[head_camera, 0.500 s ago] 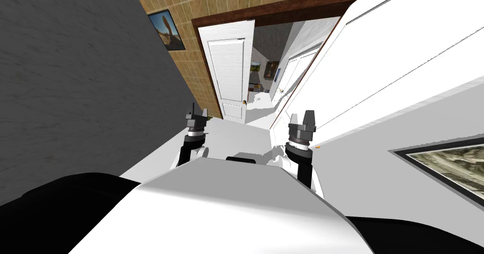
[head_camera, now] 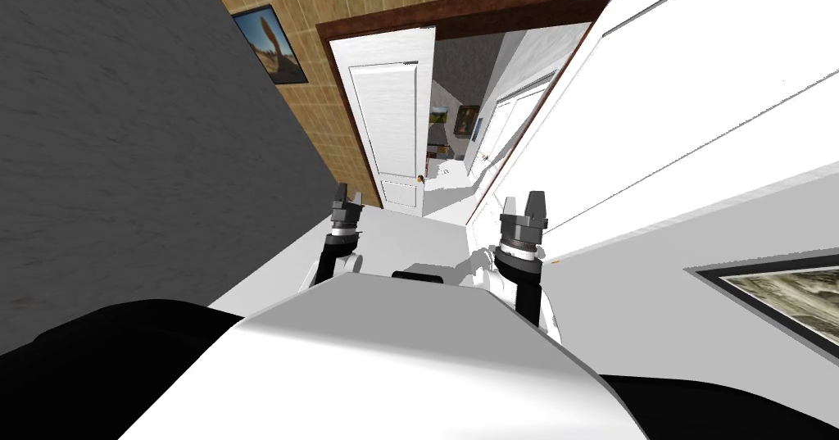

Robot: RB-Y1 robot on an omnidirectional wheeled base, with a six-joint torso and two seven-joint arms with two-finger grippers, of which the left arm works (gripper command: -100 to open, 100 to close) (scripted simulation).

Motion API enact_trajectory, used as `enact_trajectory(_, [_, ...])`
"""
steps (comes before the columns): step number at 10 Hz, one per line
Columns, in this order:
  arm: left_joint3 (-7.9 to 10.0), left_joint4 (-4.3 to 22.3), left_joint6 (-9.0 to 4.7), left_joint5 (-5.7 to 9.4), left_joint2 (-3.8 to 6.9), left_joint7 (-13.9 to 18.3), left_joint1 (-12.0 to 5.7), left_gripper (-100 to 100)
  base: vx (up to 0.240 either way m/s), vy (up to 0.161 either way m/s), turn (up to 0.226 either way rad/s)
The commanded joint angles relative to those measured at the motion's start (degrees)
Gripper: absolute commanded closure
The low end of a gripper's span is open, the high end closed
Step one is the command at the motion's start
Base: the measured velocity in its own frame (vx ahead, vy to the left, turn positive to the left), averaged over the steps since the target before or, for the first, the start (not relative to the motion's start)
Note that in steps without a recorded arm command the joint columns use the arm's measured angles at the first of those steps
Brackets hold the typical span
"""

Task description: Pull the door open

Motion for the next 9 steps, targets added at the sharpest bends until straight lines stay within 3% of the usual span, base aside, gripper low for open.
enact_trajectory(1, [0.35, 1.6, -0.54, -0.27, 0.21, -1.4, -0.45, -100, 0.077, -0.003, -0.027])
enact_trajectory(9, [2.74, 11.0, -2.94, -2.04, 1.49, -10.2, -2.95, -100, 0.11, -0.011, -0.052])
